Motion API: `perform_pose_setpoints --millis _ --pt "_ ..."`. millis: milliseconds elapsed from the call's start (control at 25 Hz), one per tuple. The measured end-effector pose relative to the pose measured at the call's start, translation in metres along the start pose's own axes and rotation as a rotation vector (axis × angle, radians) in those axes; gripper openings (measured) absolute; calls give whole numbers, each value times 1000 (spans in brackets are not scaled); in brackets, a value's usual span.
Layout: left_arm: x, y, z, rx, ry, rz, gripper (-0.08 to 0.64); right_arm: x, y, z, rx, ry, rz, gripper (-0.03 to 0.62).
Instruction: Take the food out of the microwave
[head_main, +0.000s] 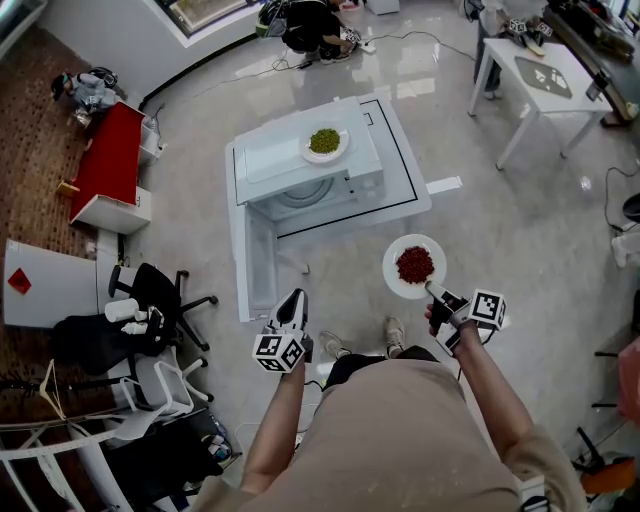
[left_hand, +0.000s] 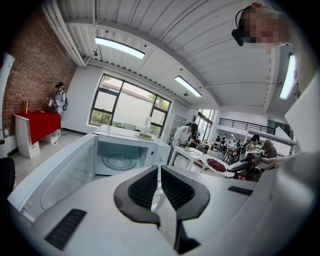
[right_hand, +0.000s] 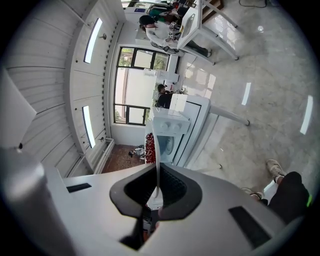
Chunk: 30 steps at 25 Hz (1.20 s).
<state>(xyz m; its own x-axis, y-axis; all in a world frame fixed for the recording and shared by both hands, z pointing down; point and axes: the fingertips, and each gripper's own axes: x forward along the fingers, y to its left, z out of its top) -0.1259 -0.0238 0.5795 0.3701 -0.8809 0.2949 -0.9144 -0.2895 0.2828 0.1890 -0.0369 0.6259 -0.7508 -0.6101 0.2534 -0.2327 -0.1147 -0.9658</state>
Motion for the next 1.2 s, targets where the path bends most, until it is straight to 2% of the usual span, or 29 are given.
perform_pose_setpoints --millis 320,440,640,840,1200 --pt "13 2 -20 -11 12 35 11 8 -32 -2 8 35 -29 17" --pt "17 3 -26 -19 13 45 11 15 -42 -7 48 58 -32 17" --pt "25 3 -35 -25 31 43 11 27 -56 -13 24 103 -43 17" --pt "31 -3 -37 -25 45 34 11 31 -60 -15 60 94 -44 17" --pt "34 0 -52 -8 91 28 11 41 -72 -15 56 92 -54 17"
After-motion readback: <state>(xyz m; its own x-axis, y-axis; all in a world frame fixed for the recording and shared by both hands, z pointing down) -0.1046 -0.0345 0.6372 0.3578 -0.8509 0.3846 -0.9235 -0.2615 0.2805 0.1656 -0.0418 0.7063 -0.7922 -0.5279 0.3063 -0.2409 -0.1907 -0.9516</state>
